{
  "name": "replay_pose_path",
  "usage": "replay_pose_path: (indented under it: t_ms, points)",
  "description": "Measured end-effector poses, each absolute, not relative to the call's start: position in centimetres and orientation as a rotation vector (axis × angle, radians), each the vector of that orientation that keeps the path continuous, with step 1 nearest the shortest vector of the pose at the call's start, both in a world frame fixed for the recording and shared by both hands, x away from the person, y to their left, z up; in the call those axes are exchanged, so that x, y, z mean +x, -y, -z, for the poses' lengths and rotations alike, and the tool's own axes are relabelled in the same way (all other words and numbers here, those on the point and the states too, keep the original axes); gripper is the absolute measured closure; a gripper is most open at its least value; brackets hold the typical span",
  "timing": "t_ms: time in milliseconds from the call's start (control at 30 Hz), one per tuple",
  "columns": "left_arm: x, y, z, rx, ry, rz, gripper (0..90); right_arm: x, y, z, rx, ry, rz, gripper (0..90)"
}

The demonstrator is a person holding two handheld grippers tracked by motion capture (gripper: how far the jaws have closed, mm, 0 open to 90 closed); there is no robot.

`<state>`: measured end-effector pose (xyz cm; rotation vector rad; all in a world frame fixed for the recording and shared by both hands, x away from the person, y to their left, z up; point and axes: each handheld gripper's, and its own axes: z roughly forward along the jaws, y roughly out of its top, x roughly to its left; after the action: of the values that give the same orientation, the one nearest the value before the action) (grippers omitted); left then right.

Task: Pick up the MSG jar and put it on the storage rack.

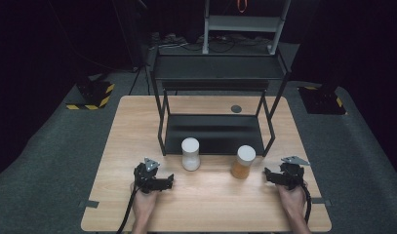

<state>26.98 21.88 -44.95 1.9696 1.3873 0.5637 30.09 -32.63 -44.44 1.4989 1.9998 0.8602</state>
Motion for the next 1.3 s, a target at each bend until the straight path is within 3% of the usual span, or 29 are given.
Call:
replay_pose_path:
  t_ms: [533, 1300]
  points:
    - [27.1, -21.6, 44.9, 1.99, -1.38, -0.57, 0.8, 30.3, 32.9, 44.4, 1.476, -2.03, -0.86, 5.6]
    - [26.9, -21.5, 43.5, 2.025, -1.249, -0.471, 1.7, 30.4, 32.8, 44.4, 1.482, -2.026, -0.859, 5.3]
